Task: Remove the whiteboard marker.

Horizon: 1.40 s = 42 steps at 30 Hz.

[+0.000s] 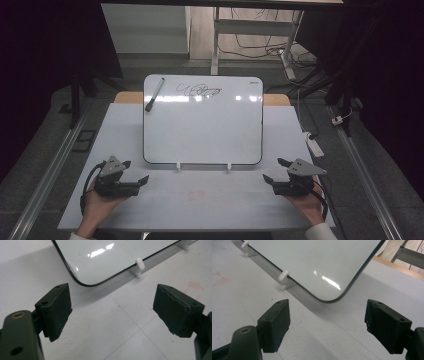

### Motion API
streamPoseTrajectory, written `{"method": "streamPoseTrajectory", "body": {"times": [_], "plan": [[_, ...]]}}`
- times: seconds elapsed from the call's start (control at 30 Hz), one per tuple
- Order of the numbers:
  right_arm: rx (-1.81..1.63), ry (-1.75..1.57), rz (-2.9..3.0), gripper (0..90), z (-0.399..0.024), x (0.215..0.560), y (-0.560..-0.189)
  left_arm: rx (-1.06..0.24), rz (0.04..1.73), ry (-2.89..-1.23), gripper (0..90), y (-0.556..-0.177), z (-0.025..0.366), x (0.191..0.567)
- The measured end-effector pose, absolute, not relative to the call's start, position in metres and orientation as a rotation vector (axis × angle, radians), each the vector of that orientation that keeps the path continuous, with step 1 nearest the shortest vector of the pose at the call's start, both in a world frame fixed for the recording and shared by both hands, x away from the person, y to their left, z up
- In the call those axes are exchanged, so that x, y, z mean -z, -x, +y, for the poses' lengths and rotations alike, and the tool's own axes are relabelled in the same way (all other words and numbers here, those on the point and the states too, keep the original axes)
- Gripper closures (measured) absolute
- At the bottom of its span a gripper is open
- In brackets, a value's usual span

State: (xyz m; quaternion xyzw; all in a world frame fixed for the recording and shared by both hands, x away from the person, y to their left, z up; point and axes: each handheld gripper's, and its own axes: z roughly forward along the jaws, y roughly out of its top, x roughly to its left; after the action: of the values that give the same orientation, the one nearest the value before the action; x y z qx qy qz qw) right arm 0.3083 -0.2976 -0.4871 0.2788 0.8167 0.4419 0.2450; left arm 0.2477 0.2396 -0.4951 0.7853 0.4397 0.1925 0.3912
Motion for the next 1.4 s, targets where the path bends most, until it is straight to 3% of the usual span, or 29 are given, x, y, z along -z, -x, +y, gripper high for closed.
{"method": "streamPoseTrajectory", "body": {"times": [0.8,1.03,1.4], "plan": [[-1.205,-0.755,2.231,23.7,-0.288,0.487,-0.306,-0.564,1.162,-1.998,19.5,-0.243,0.238,0.484],[-1.197,-0.756,2.242,23.8,-0.287,0.489,-0.307,-0.597,1.152,-1.979,21.4,-0.26,0.232,0.465],[-1.194,-0.765,2.257,24.6,-0.287,0.492,-0.307,-0.714,1.086,-1.995,25.0,-0.328,0.207,0.401]]}}
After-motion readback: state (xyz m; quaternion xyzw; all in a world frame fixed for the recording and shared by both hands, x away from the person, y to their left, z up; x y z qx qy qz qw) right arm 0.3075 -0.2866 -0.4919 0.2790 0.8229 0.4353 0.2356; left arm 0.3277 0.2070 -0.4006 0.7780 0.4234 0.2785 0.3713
